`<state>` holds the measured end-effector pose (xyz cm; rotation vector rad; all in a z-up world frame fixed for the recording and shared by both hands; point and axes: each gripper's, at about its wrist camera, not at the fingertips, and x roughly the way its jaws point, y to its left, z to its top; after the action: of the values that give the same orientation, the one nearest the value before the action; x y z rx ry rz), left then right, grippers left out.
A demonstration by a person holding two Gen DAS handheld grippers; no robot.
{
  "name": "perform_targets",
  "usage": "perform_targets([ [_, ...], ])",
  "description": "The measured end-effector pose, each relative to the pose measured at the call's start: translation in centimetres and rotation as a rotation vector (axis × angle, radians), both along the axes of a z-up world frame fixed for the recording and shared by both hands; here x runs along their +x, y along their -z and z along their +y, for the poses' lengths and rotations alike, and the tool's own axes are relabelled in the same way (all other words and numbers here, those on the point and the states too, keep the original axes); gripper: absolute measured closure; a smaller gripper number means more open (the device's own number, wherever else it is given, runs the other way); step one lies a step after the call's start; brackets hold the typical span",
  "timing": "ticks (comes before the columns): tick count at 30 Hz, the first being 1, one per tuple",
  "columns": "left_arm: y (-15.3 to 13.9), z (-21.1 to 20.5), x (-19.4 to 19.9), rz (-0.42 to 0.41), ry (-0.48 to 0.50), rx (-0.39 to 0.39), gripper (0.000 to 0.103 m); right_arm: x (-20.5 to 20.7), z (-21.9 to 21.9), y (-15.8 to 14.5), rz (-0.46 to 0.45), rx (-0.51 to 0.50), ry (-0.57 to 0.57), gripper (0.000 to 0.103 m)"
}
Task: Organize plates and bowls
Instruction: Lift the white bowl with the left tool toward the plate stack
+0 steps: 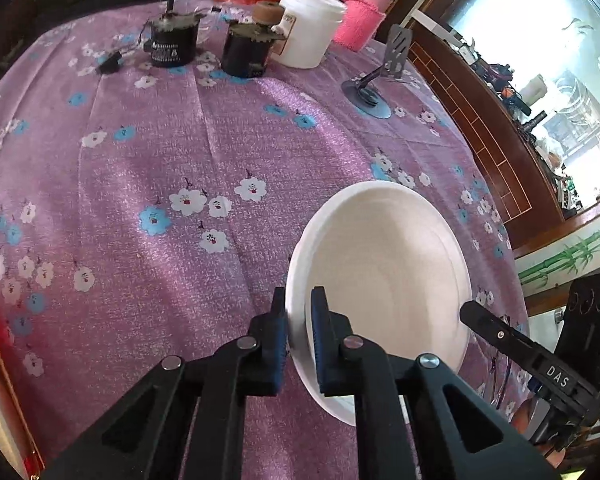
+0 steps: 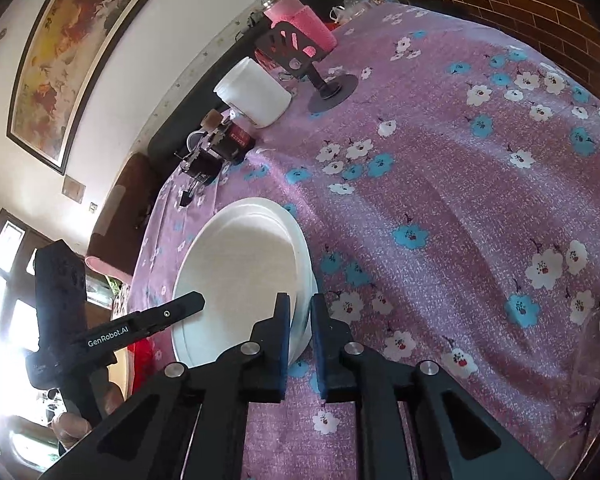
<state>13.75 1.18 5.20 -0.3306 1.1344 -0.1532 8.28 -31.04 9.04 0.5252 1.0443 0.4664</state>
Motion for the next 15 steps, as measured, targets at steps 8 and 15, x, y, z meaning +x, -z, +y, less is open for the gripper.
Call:
perform_targets([
  [8, -1.2, 0.2, -3.2, -0.026, 0.019, 0.044, 0.092, -3.0, 0.4, -2.1, -0.047, 0.004, -0.040, 0.092],
  [15, -1.8, 1.0, -7.3, -0.061, 0.030, 0.076, 0.092, -6.0, 1.4, -2.1, -0.042, 0.018, -0.091, 0.092],
])
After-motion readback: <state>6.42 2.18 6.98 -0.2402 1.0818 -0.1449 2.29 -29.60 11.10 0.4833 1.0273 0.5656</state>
